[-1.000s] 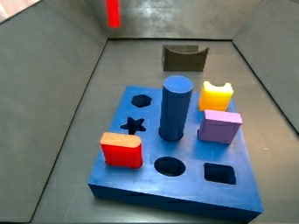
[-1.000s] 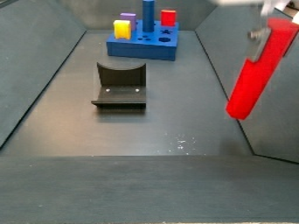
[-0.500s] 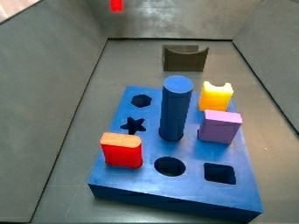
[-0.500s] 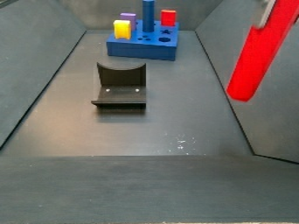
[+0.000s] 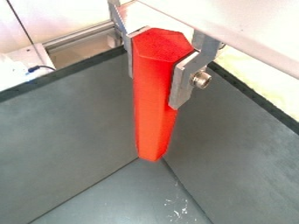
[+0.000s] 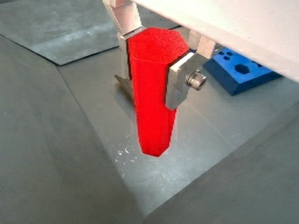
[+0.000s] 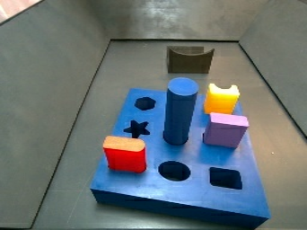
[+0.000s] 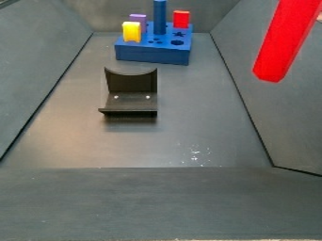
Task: Pick up the hexagon object. Move up. Move to above the board. Insert the hexagon object.
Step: Move to above the board.
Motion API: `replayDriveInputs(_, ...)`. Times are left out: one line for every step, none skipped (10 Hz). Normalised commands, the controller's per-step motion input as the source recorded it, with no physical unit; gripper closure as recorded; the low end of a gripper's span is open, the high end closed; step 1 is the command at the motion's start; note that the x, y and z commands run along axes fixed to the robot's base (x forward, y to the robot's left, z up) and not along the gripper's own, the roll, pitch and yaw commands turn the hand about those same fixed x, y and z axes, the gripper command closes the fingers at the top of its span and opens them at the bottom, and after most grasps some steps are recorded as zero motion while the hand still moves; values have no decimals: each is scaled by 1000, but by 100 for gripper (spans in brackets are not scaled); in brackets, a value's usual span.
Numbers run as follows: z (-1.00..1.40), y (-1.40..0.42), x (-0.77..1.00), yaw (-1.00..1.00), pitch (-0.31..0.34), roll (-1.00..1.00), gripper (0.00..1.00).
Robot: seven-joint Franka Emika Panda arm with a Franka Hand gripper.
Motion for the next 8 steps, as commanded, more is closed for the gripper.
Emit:
replayDriveInputs(64,-1000,234,-955,222,154,100)
replayDriveInputs(66,-1000,233,-857,208,168,100)
replayDriveInputs(70,-1000,228,-590,154,148,100)
replayDriveInputs(70,-1000,226,-430,109,92,100)
replayDriveInputs(71,-1000,226,-157,47,14,100)
replayDriveInputs(73,-1000,225,-67,38,-15,100)
replayDriveInputs(78,-1000,225,-17,27,-41,100)
replayDriveInputs(80,-1000,226,-8,31,-30,100)
